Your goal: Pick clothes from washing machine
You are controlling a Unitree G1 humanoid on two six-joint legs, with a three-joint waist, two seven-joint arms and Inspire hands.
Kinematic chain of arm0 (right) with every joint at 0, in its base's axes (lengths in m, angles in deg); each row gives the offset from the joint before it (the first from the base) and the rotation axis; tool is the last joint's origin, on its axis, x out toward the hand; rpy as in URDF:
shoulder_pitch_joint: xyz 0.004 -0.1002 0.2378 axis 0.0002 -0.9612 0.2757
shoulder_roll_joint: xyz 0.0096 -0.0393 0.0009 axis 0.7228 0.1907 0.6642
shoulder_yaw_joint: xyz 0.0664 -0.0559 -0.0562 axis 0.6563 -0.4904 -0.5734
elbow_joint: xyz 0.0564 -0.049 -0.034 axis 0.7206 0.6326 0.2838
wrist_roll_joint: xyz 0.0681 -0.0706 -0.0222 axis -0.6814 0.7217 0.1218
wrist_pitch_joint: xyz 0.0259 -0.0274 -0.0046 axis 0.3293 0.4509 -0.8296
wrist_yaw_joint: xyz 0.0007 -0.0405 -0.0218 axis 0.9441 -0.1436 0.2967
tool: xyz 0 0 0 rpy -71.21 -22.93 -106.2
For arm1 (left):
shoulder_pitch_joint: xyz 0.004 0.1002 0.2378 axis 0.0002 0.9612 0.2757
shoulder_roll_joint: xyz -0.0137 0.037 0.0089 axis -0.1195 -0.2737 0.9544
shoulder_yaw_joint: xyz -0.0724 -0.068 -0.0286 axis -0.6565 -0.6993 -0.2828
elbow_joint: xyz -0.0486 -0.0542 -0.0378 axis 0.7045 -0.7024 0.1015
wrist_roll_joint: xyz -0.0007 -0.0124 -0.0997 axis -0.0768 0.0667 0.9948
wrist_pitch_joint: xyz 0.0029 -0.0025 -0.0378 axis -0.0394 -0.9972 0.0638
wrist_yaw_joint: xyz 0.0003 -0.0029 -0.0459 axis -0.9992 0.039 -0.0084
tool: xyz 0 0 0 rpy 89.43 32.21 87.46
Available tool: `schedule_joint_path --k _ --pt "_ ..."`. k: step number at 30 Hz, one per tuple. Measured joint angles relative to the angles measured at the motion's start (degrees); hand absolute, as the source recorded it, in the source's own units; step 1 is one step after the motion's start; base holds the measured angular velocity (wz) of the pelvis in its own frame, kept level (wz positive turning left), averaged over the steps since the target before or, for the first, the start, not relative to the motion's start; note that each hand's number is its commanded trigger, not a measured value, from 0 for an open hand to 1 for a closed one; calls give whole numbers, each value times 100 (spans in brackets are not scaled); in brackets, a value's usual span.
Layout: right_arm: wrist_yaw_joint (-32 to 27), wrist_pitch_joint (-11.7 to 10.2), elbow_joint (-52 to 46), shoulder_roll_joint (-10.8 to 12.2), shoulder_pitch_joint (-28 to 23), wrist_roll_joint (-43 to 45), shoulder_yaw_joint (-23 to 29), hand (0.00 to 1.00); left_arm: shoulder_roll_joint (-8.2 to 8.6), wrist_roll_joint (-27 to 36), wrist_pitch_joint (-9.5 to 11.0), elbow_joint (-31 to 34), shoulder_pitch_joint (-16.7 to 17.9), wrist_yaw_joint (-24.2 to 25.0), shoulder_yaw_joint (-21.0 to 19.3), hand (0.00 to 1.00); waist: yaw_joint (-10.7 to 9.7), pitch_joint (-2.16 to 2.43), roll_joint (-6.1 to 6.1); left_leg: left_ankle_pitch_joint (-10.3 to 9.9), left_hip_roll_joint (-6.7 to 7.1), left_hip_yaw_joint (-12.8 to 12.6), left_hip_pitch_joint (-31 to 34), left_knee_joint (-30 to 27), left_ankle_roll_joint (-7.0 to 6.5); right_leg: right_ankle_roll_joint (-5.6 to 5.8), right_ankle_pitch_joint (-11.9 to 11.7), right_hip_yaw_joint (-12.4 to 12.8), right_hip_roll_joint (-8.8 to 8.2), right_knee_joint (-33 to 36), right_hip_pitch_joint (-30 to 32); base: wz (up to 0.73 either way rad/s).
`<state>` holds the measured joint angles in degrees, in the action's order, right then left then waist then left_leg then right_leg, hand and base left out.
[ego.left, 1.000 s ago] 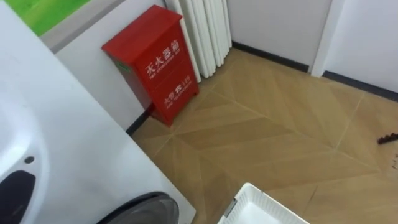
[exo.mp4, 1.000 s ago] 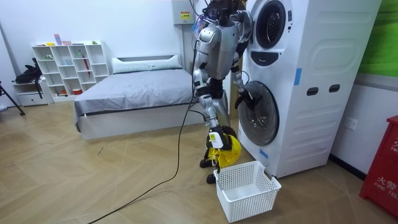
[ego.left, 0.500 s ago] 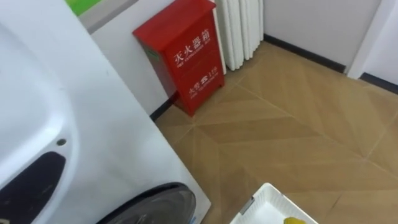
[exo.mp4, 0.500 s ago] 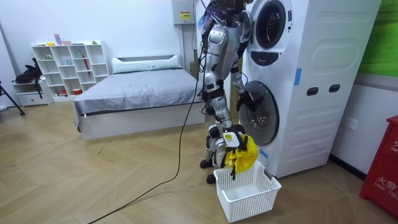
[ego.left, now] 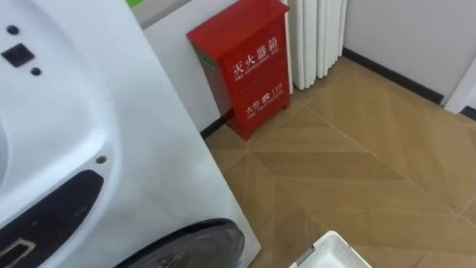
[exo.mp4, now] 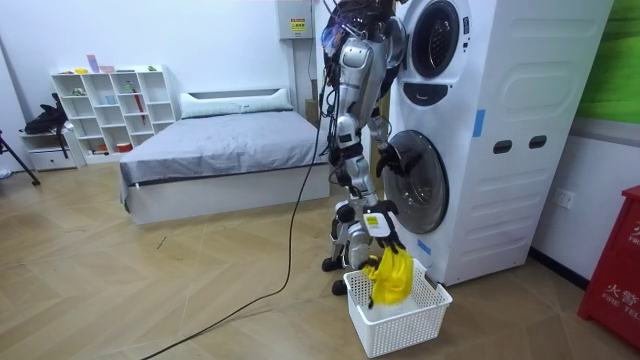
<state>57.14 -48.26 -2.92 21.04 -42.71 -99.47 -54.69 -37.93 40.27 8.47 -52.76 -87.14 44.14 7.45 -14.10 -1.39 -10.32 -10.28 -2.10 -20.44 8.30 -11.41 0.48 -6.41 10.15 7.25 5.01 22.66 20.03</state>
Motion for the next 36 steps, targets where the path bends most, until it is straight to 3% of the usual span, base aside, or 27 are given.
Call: schedule_joint_path --k 5,8,15,20,23,27,30,36 --pt "67 -24 130 -9 5 -283 -1 0 -1 -2 36 -2 2 0 -6 0 1 11 75 23 -14 8 -51 6 39 -29 -16 -17 4 -35 -68 1" --pt "135 -45 440 -23 -17 -305 3 0 -18 -33 114 -9 11 3 -23 0 0 44 171 38 -40 17 -176 -3 59 -64 -17 -88 5 -127 -265 12" --pt "189 -72 712 -30 -493 -306 374 0 -80 -292 146 57 246 -3 -357 0 18 91 375 68 -75 187 -483 9 71 -142 29 -320 -13 -322 -725 16" --pt "278 -67 955 3 -794 -309 499 0 -137 -638 155 55 501 -10 -663 0 58 118 571 86 -119 363 -783 81 101 -204 21 -551 -8 -626 -1187 23" --pt "317 -59 1009 6 -791 -301 575 0 -147 -695 155 56 594 -8 -706 0 63 124 622 91 -115 502 -914 164 109 -210 20 -596 0 -729 -1352 12" --pt "351 23 1092 105 -864 -315 769 0 -155 -732 136 92 748 -2 -1214 0 234 138 819 91 -108 773 -1154 237 113 -229 18 -625 18 -914 -1675 4" --pt "375 83 1125 160 -921 -436 770 0 -192 -734 93 232 896 -5 -1385 0 355 185 933 71 -106 1012 -1217 284 144 -238 12 -720 20 -1042 -1828 18" --pt "485 192 1390 295 -901 -514 907 0 -219 -898 25 229 940 -9 -1937 0 488 148 1118 44 -100 1237 -1312 385 182 -233 8 -893 12 -1244 -2035 16"
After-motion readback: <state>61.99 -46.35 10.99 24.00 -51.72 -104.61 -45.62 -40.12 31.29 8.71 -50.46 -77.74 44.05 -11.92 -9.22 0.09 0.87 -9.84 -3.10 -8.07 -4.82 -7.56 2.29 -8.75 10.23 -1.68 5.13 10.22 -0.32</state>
